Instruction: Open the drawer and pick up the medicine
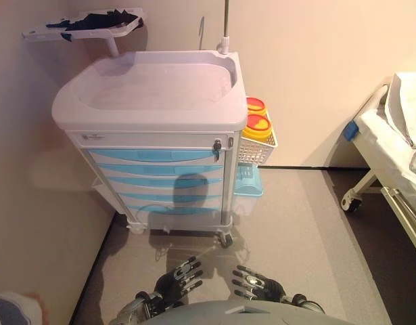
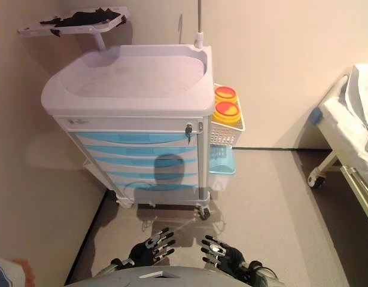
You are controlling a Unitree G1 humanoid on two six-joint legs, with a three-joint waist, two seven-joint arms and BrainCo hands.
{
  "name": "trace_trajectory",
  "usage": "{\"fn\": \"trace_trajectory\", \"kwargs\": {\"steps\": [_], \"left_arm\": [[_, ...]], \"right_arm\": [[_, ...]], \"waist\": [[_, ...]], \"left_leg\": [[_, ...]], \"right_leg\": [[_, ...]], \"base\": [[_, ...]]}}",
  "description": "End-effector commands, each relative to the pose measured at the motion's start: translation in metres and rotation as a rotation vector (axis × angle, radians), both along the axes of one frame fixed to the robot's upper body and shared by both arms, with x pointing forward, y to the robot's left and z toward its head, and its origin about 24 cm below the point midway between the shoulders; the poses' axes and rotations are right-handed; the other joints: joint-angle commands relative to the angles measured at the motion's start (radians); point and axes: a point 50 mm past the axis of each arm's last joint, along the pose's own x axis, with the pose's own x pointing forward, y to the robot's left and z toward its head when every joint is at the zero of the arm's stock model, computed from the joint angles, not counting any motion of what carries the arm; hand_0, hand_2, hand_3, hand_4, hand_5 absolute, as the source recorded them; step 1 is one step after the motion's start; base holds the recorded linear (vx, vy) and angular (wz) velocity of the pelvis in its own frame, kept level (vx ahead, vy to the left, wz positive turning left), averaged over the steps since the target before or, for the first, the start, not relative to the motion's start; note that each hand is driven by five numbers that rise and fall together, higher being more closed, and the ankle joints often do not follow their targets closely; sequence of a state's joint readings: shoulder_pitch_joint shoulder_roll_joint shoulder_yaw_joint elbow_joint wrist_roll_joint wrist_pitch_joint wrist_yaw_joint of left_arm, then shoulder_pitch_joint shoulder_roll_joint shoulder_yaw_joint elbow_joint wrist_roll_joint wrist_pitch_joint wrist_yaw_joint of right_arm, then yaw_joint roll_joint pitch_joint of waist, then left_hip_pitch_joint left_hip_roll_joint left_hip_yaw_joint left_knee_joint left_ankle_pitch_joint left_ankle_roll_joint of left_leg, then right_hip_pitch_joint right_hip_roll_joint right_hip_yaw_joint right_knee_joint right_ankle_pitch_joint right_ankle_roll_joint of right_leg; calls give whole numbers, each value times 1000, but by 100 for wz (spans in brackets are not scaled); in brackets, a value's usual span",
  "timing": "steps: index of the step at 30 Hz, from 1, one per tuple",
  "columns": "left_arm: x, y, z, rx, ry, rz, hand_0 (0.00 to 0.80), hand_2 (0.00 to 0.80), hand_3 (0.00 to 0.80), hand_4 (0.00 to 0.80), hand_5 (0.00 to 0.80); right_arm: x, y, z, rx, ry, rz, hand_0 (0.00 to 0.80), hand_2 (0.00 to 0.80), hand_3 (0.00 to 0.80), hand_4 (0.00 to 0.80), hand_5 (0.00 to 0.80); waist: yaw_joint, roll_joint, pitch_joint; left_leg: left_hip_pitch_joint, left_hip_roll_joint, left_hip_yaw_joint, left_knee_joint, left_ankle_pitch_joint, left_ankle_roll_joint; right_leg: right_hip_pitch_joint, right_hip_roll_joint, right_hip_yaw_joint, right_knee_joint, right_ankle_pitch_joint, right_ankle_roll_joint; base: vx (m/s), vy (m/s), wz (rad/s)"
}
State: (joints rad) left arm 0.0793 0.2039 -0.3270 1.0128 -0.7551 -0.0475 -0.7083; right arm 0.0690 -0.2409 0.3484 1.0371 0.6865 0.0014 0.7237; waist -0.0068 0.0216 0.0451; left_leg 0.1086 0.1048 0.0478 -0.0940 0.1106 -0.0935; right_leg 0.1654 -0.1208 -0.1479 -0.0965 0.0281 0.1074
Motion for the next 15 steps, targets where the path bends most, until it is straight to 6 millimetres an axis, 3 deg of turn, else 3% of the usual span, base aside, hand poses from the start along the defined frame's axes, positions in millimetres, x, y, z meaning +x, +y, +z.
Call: {"fn": "trace_trajectory", "kwargs": {"steps": [1,15], "left_arm": [[32,-8,10,-21,-107,-24,0,0,0,0,0],[40,-4,15,-101,-141,138,0,0,0,0,0]], "right_arm": [[28,18,7,62,-81,18,0,0,0,0,0],[29,17,8,67,-84,2,0,0,0,0,0]], "waist": [[9,-30,57],[15,-31,58]], "left_leg": [[44,-52,19,7,-102,48],[44,-52,15,7,-101,48]], "right_leg": [[-23,-1,-19,34,11,-10],[-20,-2,-25,32,11,-13]], "base": [[0,0,0],[0,0,0]]}}
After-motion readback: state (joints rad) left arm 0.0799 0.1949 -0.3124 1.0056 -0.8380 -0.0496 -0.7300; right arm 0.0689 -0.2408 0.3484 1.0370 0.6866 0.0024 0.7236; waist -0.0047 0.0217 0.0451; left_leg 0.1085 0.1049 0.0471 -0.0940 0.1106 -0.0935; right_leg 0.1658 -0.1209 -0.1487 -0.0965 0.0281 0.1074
